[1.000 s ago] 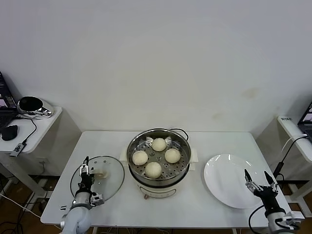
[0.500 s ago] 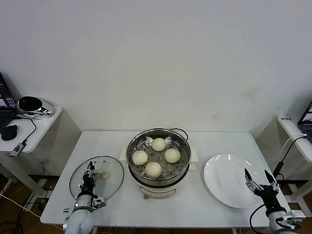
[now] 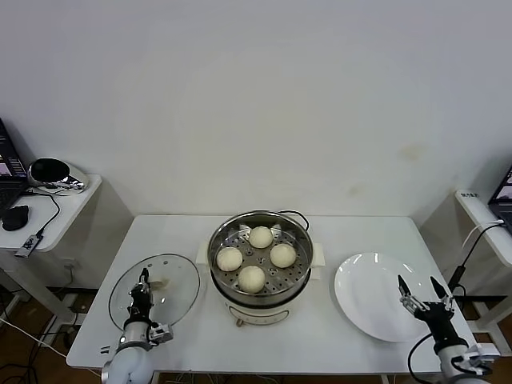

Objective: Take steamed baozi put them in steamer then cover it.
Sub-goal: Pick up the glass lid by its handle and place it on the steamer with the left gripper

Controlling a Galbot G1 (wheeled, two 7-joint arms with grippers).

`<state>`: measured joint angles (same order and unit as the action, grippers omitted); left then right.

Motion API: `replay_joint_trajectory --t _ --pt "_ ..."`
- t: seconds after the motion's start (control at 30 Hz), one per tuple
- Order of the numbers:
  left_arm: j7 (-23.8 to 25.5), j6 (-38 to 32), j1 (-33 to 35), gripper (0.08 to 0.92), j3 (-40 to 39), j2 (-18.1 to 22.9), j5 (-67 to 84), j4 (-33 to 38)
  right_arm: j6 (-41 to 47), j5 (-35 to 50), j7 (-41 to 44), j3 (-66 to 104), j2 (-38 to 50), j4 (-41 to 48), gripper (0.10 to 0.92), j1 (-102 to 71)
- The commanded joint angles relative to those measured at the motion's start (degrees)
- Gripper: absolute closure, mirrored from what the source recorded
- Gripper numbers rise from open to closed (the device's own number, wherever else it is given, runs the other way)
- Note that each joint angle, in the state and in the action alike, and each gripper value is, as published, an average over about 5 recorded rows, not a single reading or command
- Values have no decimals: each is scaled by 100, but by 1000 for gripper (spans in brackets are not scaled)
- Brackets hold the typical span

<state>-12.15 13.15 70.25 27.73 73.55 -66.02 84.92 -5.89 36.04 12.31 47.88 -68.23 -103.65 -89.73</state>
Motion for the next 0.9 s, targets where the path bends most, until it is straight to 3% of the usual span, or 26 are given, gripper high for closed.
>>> replay_joint_trajectory --t 0.03,0.23,0.53,0.77,0.9 --pt "734 1890 454 862 -65 -169 37 1924 181 124 -43 -162 -79 -273 203 9" --pt "1592 2993 419 862 -67 -258 -899 2726 257 -15 -85 -283 -150 -321 203 84" --pt "3009 3149 -77 862 -207 -80 -1847 3630 349 -285 -149 -432 -204 -225 203 283" --pt "3321 3149 -308 862 -1313 494 -2454 4059 405 -621 -263 -573 -395 -176 203 366" --pt "3359 3151 -453 862 -2025 735 -2436 3870 363 -620 -248 -577 -416 -79 203 447"
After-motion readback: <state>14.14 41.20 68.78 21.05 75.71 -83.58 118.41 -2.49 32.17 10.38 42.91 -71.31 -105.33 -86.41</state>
